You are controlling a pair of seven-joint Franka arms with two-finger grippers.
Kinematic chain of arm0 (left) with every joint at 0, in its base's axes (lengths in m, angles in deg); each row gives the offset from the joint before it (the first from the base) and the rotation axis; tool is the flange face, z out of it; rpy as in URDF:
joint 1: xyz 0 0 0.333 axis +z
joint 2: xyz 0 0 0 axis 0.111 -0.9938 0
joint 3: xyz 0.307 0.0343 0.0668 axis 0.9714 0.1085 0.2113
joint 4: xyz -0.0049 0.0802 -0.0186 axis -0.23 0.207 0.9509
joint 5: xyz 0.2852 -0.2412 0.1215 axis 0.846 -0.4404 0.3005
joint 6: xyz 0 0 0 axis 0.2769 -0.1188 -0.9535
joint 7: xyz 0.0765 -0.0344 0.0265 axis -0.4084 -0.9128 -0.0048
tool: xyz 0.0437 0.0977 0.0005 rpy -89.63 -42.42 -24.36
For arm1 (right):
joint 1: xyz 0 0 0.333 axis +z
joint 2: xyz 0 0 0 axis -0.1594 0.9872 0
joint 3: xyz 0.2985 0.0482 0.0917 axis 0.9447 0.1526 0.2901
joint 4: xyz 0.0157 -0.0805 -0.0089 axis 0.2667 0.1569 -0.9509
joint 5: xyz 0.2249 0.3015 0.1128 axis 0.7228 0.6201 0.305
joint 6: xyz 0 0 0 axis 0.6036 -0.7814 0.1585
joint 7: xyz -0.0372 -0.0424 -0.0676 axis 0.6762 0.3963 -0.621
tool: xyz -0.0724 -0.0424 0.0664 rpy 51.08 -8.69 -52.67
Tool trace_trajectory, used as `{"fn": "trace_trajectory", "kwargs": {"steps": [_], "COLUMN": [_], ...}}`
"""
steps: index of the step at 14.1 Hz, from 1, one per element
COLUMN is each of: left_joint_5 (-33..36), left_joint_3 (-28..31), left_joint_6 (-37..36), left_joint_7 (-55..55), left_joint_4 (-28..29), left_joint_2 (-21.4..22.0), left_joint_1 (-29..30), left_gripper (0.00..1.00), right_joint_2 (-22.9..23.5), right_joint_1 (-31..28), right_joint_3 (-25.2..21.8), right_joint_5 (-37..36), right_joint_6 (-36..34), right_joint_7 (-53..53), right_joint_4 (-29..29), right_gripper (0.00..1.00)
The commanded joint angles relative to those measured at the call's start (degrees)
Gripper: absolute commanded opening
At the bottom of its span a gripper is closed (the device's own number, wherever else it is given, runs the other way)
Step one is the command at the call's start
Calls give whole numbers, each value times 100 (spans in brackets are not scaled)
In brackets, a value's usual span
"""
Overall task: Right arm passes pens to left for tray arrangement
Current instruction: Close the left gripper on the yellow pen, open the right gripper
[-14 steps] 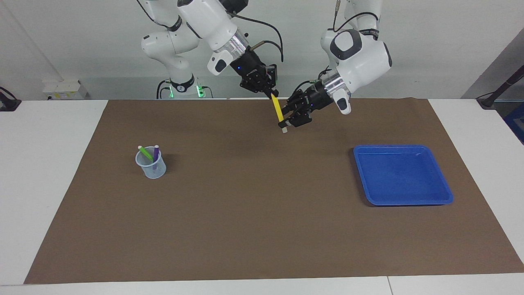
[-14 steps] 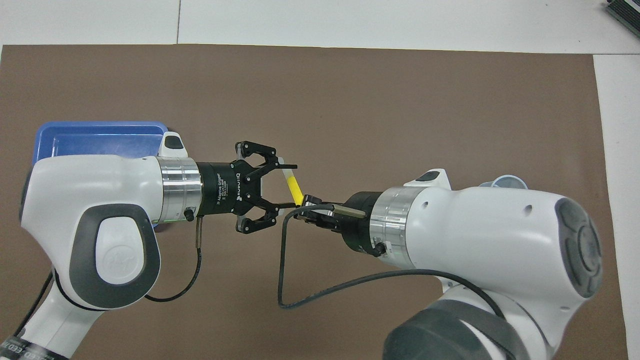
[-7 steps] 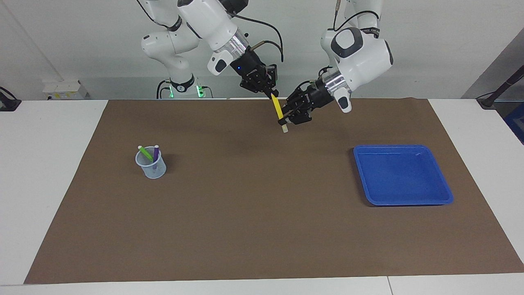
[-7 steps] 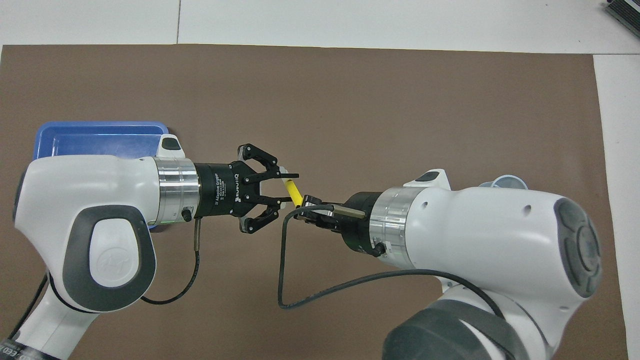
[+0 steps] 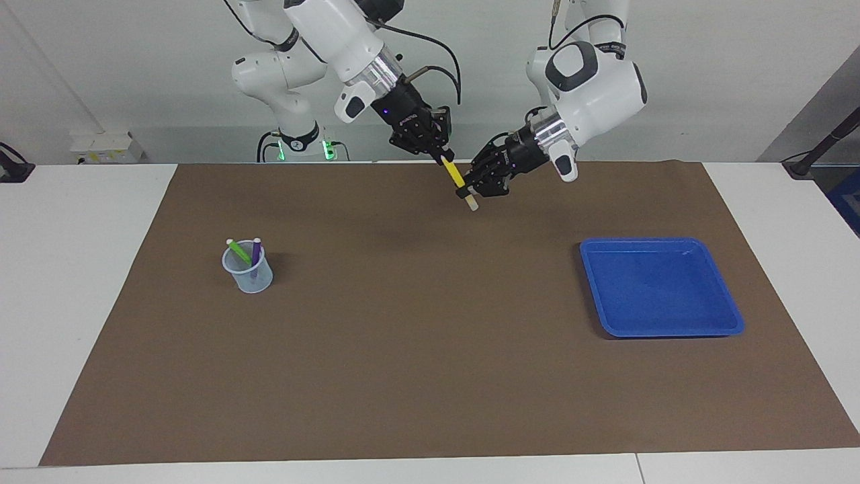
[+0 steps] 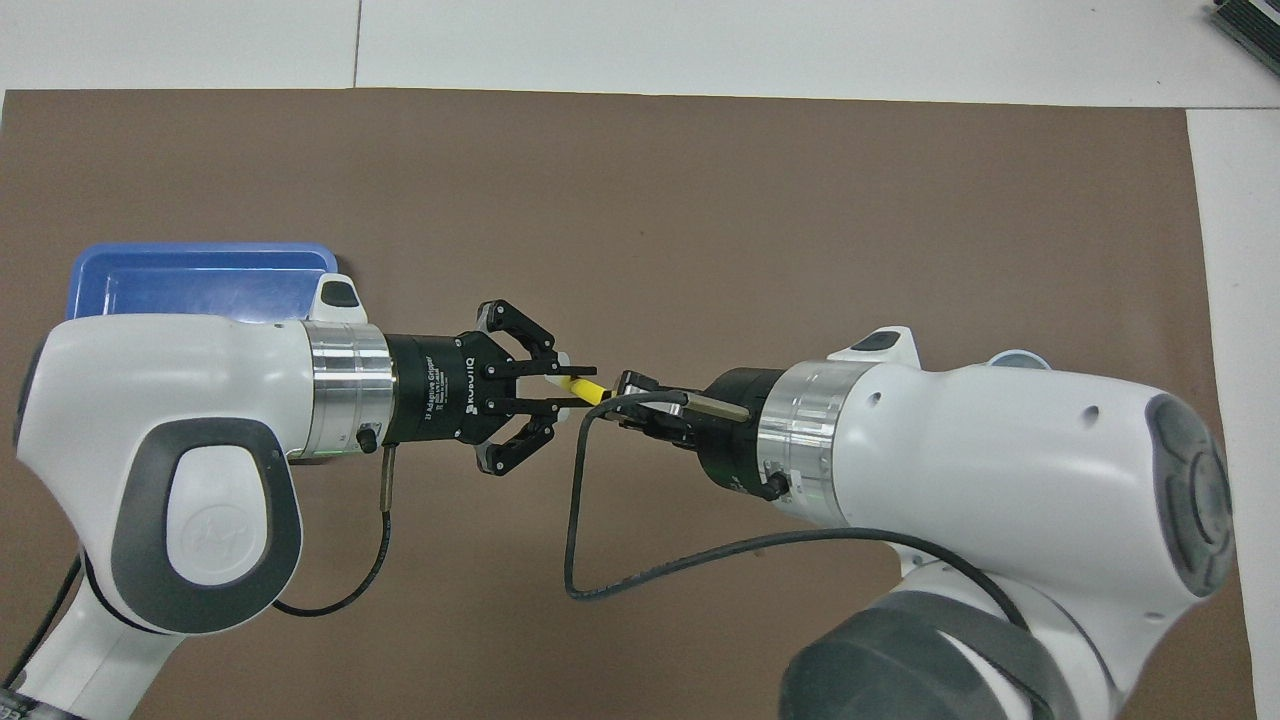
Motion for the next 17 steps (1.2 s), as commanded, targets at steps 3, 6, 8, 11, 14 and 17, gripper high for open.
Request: {"fn": "trace_trajectory", "kwargs": {"steps": [3, 6, 8, 11, 14, 17], "left_joint_5": [-33, -15, -7, 134, 353, 494], "left_joint_3": [12, 4, 12, 12, 12, 12], "left_joint_6": [-130, -130, -130, -191, -314, -507], "left_joint_7": [127, 118, 83, 4, -241, -819], "left_joint_4": [2, 2, 2, -16, -42, -42], "left_joint_2": [166, 166, 174, 174, 174, 174], "left_joint_1": [35, 35, 35, 35, 35, 35], "left_gripper": [0, 0, 0, 0, 0, 0], "right_joint_2": [-108, -90, -73, -55, -46, -20], "right_joint_1": [2, -33, -50, -77, -462, -1102], "right_joint_3": [79, 79, 79, 52, 52, 52], "right_joint_5": [37, 37, 37, 29, 29, -59], "right_joint_6": [-44, -45, -44, -44, -88, -150], "right_joint_7": [-33, -60, -60, -51, 28, 46], "right_joint_4": [163, 146, 111, 110, 102, 119], "right_gripper": [0, 100, 100, 100, 100, 100]}}
